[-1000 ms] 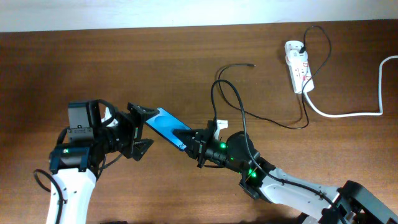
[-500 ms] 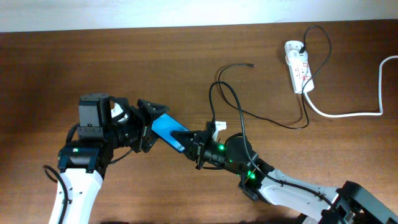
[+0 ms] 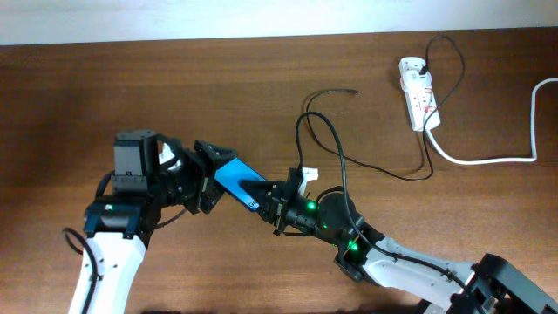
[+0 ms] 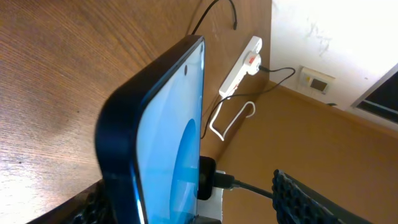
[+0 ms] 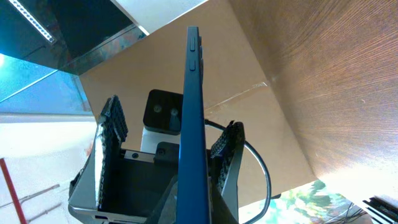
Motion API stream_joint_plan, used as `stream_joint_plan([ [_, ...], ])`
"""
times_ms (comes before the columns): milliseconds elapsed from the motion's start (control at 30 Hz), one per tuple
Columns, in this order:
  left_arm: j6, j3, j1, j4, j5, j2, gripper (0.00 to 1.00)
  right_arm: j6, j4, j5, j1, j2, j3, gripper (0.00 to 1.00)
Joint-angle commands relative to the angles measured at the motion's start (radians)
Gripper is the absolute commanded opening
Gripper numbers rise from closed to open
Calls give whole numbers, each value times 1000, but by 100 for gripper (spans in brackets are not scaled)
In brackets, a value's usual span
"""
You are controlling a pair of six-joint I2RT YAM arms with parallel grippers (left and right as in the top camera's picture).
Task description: Plug charger to phone and switch on socket
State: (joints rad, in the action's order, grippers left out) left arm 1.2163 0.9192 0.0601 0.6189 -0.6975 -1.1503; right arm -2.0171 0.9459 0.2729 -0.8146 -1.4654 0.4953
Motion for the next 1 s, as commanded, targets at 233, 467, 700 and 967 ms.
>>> stream_joint_plan([
  [233,11,-5,4,-42,14,-9,61,-1,24,-16,-11,10,16,4],
  [467,11,-5,4,-42,15,-9,47,-1,24,-21,-11,10,16,4],
  [700,11,-5,11,-42,23,-9,42,-4,32,-24,-11,10,16,4],
  [967,11,-5,38,-42,48,-9,29,-8,39,-42,-11,10,16,4],
])
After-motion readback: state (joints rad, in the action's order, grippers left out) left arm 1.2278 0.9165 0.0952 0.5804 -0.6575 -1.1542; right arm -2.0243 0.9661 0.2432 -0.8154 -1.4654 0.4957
